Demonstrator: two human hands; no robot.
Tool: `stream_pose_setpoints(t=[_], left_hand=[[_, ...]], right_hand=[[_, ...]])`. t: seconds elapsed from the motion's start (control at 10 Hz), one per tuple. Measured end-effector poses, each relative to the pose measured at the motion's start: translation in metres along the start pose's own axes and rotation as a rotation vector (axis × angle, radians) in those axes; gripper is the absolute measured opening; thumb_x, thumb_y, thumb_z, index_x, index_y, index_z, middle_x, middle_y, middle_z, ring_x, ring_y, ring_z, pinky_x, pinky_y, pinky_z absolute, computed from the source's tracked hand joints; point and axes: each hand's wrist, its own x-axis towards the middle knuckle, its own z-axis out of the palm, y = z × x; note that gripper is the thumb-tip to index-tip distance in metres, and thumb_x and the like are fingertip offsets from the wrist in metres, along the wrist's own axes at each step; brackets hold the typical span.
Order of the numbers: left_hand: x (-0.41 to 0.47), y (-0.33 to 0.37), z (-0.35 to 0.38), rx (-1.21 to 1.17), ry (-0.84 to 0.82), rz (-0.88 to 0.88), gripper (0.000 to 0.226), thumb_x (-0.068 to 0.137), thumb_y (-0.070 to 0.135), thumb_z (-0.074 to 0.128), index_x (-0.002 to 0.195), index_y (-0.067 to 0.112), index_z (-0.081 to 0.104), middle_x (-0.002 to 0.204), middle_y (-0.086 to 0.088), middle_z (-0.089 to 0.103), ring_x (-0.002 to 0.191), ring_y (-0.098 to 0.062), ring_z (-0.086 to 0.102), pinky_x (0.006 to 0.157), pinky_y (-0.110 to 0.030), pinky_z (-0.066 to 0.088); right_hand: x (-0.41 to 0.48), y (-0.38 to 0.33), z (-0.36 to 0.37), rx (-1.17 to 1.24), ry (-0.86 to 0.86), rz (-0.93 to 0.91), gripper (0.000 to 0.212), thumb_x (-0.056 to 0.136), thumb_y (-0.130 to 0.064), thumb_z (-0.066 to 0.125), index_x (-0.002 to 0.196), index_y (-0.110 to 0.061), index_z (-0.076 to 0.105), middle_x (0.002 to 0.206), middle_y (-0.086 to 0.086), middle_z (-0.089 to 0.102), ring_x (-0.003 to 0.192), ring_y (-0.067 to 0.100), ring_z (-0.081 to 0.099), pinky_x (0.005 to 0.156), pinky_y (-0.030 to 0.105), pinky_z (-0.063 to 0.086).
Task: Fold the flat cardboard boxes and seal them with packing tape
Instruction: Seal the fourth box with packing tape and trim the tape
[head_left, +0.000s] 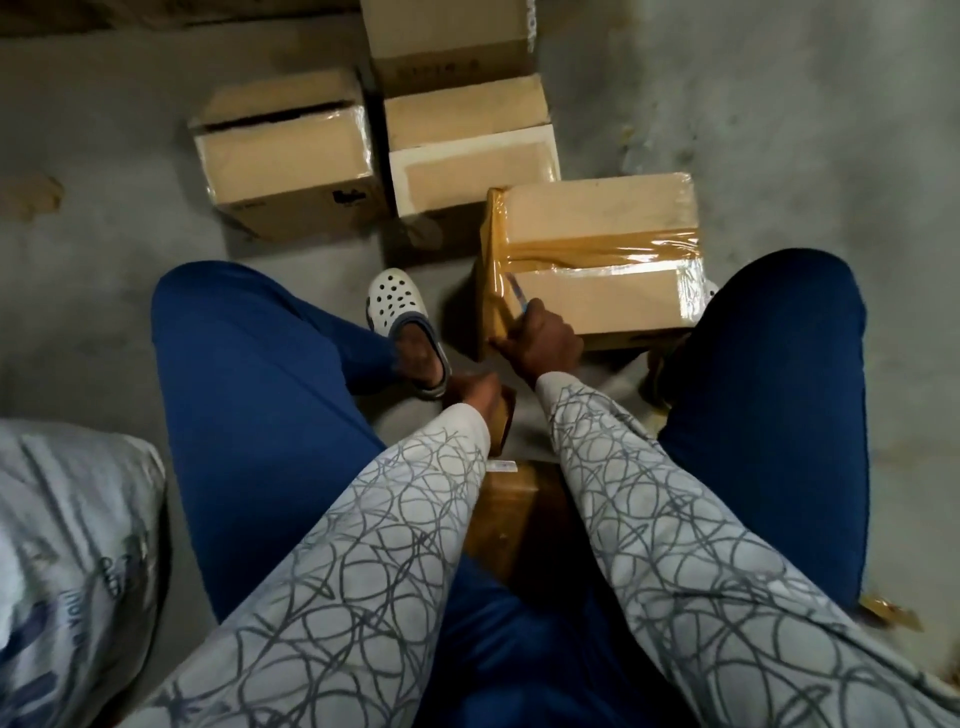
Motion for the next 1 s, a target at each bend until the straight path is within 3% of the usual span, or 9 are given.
stream_pose_setpoints(t=[0.1, 0.2, 0.3, 0.4, 0.6, 0.7, 0.8, 0.9, 1.0], left_hand=[[-0.006, 0.001, -0.005, 0.066, 0.008, 0.064, 0.034, 0.093, 0.012, 0.057, 0.124, -0.001, 0.062, 0.131, -0.015, 0.062, 0.121, -0.033, 0.057, 0.092, -0.031, 0.044], [-0.017, -0.001, -0.009, 0.11, -0.057, 0.155, 0.036, 0.098, 0.015, 0.052, 0.126, -0.008, 0.059, 0.131, -0.023, 0.06, 0.123, -0.038, 0.056, 0.097, -0.036, 0.047], [-0.021, -0.002, -0.018, 0.084, -0.024, 0.179, 0.035, 0.098, 0.015, 0.053, 0.121, -0.009, 0.063, 0.127, -0.025, 0.063, 0.119, -0.039, 0.059, 0.095, -0.036, 0.049], [-0.019, 0.0, -0.026, 0.005, 0.05, 0.153, 0.038, 0.099, 0.02, 0.052, 0.126, -0.005, 0.06, 0.13, -0.024, 0.06, 0.123, -0.037, 0.056, 0.1, -0.036, 0.046], [-0.012, 0.006, -0.014, -0.058, 0.036, 0.112, 0.051, 0.098, 0.027, 0.055, 0.138, -0.003, 0.048, 0.141, -0.02, 0.053, 0.128, -0.035, 0.053, 0.102, -0.037, 0.044], [-0.001, 0.009, -0.006, -0.132, -0.022, 0.051, 0.063, 0.097, 0.039, 0.058, 0.143, -0.001, 0.043, 0.142, -0.015, 0.051, 0.133, -0.034, 0.049, 0.105, -0.036, 0.042], [0.027, 0.001, 0.013, -0.205, -0.081, -0.038, 0.083, 0.083, 0.066, 0.058, 0.138, 0.005, 0.049, 0.136, -0.014, 0.057, 0.126, -0.034, 0.056, 0.105, -0.043, 0.047], [0.022, 0.007, 0.015, -0.198, 0.015, -0.074, 0.067, 0.083, 0.061, 0.062, 0.121, 0.006, 0.063, 0.124, -0.013, 0.066, 0.111, -0.034, 0.065, 0.095, -0.043, 0.053], [0.025, 0.013, 0.013, -0.06, 0.093, -0.035, 0.041, 0.098, 0.035, 0.055, 0.121, 0.004, 0.066, 0.126, -0.017, 0.066, 0.116, -0.036, 0.061, 0.094, -0.037, 0.049]], right_hand=[[-0.008, -0.007, -0.004, -0.076, 0.033, -0.057, 0.054, 0.082, -0.055, 0.069, 0.114, -0.013, 0.055, 0.105, 0.009, 0.068, 0.094, 0.033, 0.067, 0.076, 0.038, 0.049], [-0.017, -0.021, -0.007, -0.099, 0.082, -0.193, 0.03, 0.091, -0.031, 0.062, 0.112, -0.01, 0.057, 0.106, 0.012, 0.064, 0.098, 0.035, 0.062, 0.075, 0.042, 0.047], [-0.012, -0.021, -0.002, -0.156, 0.129, -0.487, 0.032, 0.084, -0.02, 0.069, 0.111, -0.005, 0.059, 0.114, 0.019, 0.062, 0.107, 0.038, 0.055, 0.082, 0.048, 0.046], [-0.023, -0.024, -0.011, -0.129, 0.081, -0.527, 0.042, 0.083, -0.026, 0.072, 0.116, -0.004, 0.058, 0.118, 0.02, 0.062, 0.109, 0.038, 0.055, 0.086, 0.046, 0.046], [-0.027, 0.012, -0.018, 0.312, 0.152, -0.091, 0.039, 0.088, -0.037, 0.072, 0.11, -0.008, 0.059, 0.103, 0.014, 0.071, 0.096, 0.034, 0.067, 0.08, 0.042, 0.055], [-0.019, 0.022, -0.021, 0.377, 0.144, -0.009, 0.047, 0.084, -0.039, 0.078, 0.112, -0.007, 0.058, 0.101, 0.012, 0.071, 0.094, 0.03, 0.068, 0.081, 0.041, 0.056], [-0.009, 0.013, -0.018, 0.416, 0.132, 0.04, 0.043, 0.082, -0.033, 0.081, 0.109, -0.008, 0.058, 0.099, 0.011, 0.072, 0.093, 0.029, 0.068, 0.082, 0.041, 0.056], [0.005, -0.006, -0.012, 0.381, 0.064, 0.049, 0.045, 0.076, -0.023, 0.084, 0.109, -0.009, 0.058, 0.103, 0.012, 0.072, 0.096, 0.031, 0.069, 0.086, 0.047, 0.057], [0.023, -0.024, 0.0, 0.286, 0.009, 0.05, 0.043, 0.079, -0.019, 0.078, 0.114, -0.006, 0.057, 0.11, 0.02, 0.069, 0.102, 0.04, 0.066, 0.088, 0.048, 0.055]])
